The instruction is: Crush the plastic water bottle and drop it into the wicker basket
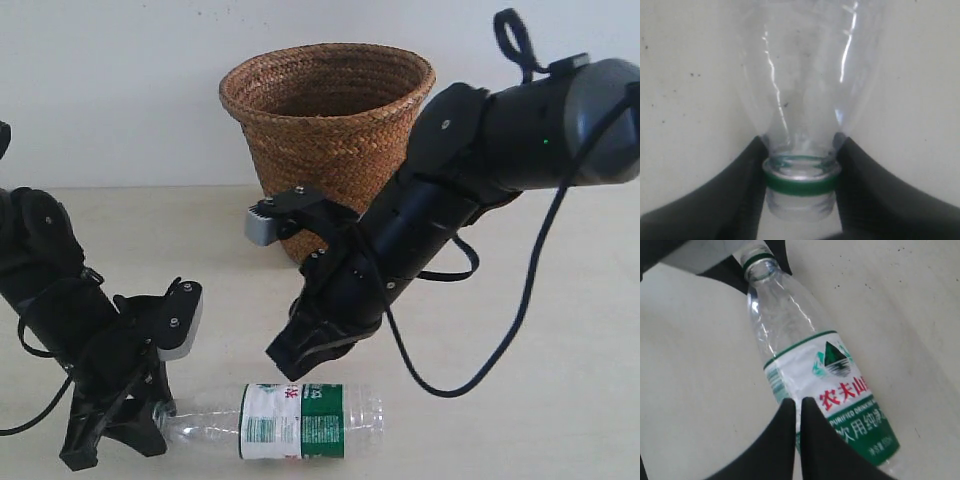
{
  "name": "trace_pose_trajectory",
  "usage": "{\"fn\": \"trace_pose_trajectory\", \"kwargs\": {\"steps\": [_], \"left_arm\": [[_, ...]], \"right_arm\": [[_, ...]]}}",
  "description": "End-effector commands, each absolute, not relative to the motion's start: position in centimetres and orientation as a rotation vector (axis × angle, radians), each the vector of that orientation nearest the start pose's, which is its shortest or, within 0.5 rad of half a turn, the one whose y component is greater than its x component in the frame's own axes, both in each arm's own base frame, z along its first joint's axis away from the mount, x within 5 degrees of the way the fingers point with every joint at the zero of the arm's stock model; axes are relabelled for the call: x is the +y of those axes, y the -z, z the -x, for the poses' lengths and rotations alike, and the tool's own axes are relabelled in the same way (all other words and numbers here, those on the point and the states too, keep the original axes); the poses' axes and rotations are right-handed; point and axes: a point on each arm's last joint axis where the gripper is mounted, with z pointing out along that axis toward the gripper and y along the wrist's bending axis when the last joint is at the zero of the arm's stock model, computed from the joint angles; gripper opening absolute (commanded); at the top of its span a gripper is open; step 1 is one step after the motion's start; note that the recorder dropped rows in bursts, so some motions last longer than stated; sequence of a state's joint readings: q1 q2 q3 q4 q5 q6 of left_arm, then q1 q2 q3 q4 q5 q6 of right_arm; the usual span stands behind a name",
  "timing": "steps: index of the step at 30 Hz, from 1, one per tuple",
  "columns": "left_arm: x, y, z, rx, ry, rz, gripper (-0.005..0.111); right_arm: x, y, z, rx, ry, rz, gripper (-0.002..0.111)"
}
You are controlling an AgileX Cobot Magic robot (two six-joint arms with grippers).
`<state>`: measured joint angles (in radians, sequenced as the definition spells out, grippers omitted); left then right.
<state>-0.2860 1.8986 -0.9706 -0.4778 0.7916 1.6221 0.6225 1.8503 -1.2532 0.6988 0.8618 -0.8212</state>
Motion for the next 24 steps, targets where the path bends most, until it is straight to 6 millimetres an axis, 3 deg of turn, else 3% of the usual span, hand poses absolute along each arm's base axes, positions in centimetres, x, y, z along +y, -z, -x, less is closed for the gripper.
{"fn": "trace_pose_trajectory", "kwargs": {"steps": [1,7,14,24], "left_arm": [[-11.8,-11.8,-28.9,2.197,0.449,-1.989,0.004],[-11.9,-11.8,-29.4,2.319,0.417,-1.808,0.004],[-11.9,-11.8,-29.4,2.292,0.407,-1.832,0.004],[-13.6,-11.8,-28.9,2.232,0.394,-1.886,0.004]], "right_arm": [[26.8,-20.6,-28.5,2.505,-0.836,1.281,0.000],[28.1,-20.7,-30.0,2.575,-0.869,1.194,0.000],[28.5,-19.5,-30.9,2.638,-0.829,1.141,0.000],[29.0,-18.2,-31.6,2.656,-0.843,1.098,0.000]]}}
